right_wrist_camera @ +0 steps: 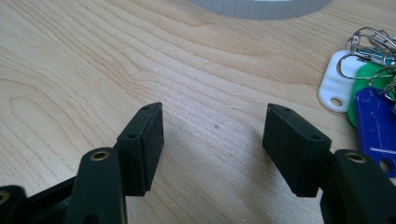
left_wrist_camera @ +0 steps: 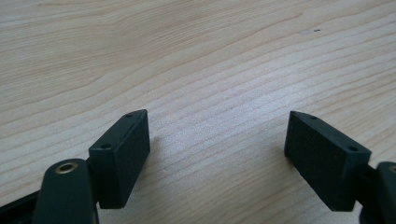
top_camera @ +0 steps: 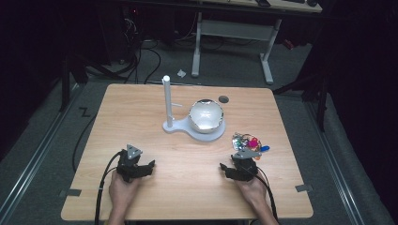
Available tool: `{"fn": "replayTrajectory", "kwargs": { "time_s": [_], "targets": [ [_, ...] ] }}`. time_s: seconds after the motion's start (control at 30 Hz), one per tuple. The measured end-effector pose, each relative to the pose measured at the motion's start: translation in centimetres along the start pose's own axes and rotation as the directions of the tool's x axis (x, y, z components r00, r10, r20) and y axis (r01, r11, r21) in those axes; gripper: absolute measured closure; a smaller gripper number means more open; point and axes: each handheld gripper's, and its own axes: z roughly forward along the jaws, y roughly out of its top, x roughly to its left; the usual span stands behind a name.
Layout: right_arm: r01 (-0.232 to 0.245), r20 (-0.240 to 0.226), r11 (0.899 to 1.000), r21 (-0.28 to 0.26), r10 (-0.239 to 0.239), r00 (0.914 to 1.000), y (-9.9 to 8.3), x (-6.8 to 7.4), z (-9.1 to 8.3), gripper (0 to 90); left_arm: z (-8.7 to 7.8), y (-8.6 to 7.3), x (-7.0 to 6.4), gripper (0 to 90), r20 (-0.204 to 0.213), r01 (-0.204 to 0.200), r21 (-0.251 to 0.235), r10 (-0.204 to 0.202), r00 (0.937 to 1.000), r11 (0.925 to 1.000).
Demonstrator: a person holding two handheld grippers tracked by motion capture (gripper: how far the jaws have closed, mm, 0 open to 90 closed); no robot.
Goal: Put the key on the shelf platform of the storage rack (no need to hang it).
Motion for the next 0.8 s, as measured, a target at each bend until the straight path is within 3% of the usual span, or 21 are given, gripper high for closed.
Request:
{"fn": "replayTrajectory", "kwargs": {
  "time_s": [0.37, 0.8],
  "targets": [
    [-0.023, 0.002, 1.0, 0.011, 0.023, 0.9997, 0.0, 0.0, -0.4, 43.3, 0.0, 0.0, 0.0, 22.8, 0.0, 0.0, 0.0, 0.0, 1.0, 1.0],
    [-0.051, -0.004, 0.997, -0.06, 0.051, 0.9987, -0.1, -0.5, -2.5, 48.9, 0.0, 0.0, 0.0, 22.8, 0.001, 0.0, 0.0, 0.0, 1.0, 1.0]
  ]
}}
